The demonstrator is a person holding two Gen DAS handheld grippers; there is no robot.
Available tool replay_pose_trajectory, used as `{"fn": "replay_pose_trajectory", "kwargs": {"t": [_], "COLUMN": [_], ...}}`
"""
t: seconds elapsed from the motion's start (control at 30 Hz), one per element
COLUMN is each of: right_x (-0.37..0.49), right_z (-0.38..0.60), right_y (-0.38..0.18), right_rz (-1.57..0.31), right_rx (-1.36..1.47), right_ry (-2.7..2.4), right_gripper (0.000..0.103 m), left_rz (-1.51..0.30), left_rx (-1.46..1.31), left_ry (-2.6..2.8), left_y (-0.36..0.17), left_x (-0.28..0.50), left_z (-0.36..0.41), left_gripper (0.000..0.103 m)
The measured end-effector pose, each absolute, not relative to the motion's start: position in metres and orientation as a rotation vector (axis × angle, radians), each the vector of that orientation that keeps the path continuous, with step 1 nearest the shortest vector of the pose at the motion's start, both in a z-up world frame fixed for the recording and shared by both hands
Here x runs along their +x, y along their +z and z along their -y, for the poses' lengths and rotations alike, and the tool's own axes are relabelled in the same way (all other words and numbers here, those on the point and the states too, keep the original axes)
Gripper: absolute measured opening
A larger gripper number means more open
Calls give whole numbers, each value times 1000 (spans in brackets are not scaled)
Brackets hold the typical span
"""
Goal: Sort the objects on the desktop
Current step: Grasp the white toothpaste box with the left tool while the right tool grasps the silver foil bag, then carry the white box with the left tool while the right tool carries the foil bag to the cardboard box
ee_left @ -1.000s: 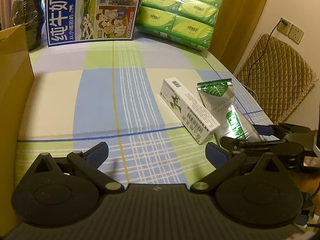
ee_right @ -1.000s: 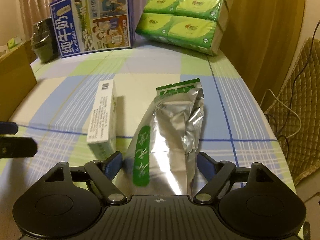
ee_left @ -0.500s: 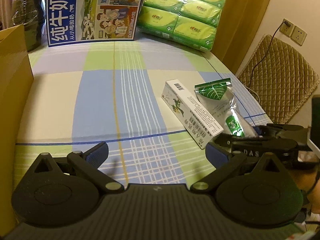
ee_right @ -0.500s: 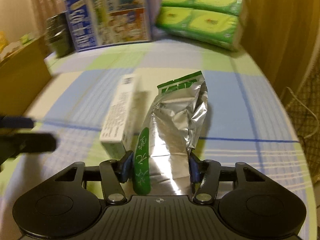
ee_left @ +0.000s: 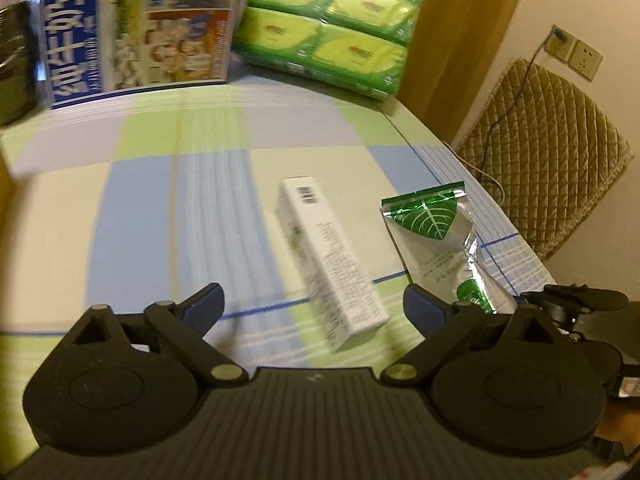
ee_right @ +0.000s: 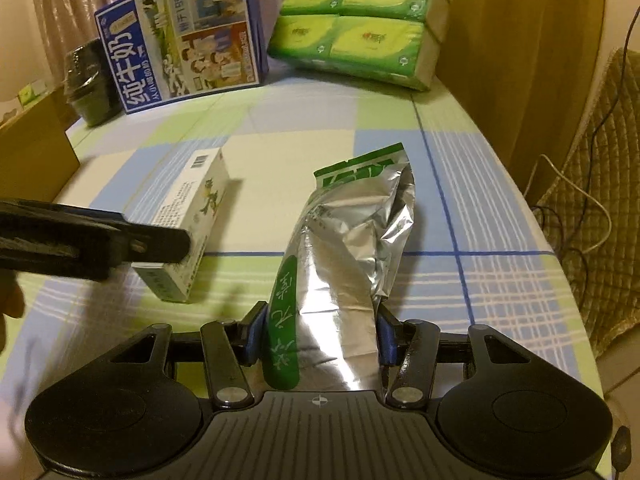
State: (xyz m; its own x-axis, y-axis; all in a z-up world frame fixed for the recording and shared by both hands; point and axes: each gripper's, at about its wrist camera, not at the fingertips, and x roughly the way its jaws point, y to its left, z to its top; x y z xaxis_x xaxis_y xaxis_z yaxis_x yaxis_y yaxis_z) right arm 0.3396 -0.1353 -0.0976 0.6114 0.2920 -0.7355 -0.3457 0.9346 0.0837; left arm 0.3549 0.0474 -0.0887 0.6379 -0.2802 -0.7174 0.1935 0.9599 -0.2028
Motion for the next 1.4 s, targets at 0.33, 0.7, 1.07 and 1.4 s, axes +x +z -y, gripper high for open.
{"fn": "replay_pose_trajectory", "kwargs": {"t": [0.33, 0.7, 1.07, 1.4], "right_x": [332, 251, 228, 250], "right_z": [131, 111, 111, 92], "right_y": [-97, -85, -84, -98], "right_rz": [-845, -944, -920, -977], "right_rx": [-97, -187, -136, -182], "right_ry": [391, 515, 463, 413], "right_gripper": [51, 51, 77, 78], "left_rz": [-898, -951, -899, -915], "left_rx": [-26, 24, 7, -40], "left_ry": [-249, -143, -144, -205], "left_y": [-108, -94, -80, -79], "left_x": [362, 248, 192, 212], "left_z": [-26, -56, -74, -78], "left_gripper": [21, 21, 43, 53]}}
